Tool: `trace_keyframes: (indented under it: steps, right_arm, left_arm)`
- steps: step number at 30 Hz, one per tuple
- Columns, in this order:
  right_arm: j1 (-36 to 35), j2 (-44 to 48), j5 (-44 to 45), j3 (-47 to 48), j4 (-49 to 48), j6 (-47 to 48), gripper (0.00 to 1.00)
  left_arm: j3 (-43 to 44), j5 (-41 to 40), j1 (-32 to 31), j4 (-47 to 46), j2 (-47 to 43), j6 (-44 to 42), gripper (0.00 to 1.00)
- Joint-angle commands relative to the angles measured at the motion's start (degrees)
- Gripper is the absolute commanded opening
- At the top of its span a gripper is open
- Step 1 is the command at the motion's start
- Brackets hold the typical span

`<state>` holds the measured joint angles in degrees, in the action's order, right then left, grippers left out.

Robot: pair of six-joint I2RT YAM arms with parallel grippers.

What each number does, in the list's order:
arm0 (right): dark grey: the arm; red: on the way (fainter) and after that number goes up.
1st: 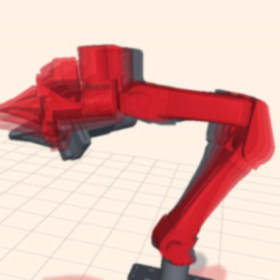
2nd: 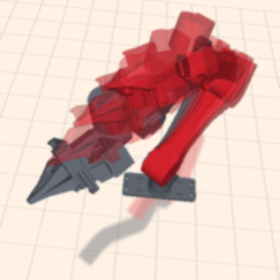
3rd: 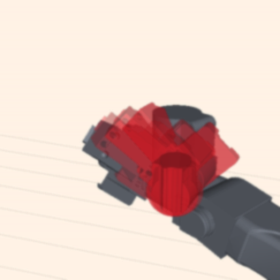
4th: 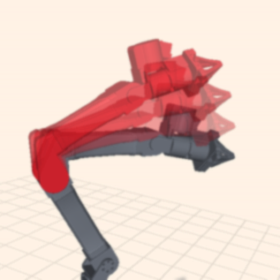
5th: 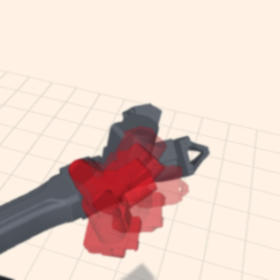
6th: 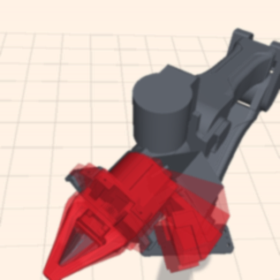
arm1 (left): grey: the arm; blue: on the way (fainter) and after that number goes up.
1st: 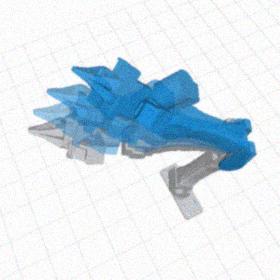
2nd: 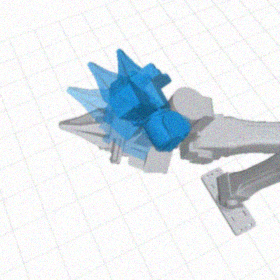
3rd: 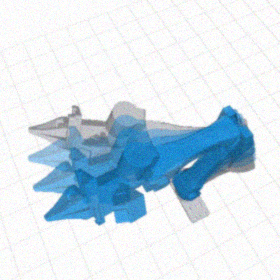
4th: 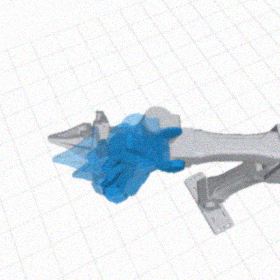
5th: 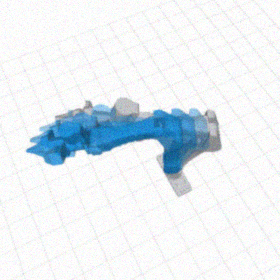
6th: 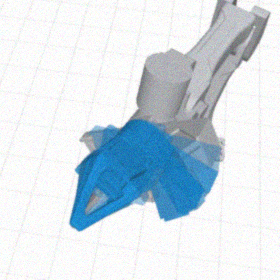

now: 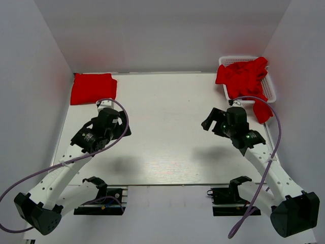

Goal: Fold and stack the t-shirts
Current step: Grab crumpled tshirt from bin with the right arm

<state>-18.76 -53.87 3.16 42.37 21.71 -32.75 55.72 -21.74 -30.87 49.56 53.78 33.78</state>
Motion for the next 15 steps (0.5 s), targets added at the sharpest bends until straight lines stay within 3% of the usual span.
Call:
trace_keyframes:
  steps: [1,9,15]
  right_arm:
    - [0.04,0.95,-1.66,0.88,-1.06,0.94,0.9]
    - [-0.04,1.84,-4.72,-0.97,-4.31,4.09,0.9]
    - [0.13,-3.69,-3.42,1.83,-4.14,7.26,0.9]
  left_arm:
    - [1.13,-2.69,-0.24,1.58,-1.13,0.76,1.0]
    - [3.25,-4.45,-0.24,2.12,1.32,0.5,1.0]
    - [4.39,-4.45,-0.24,1.42,4.22,-0.64,1.0]
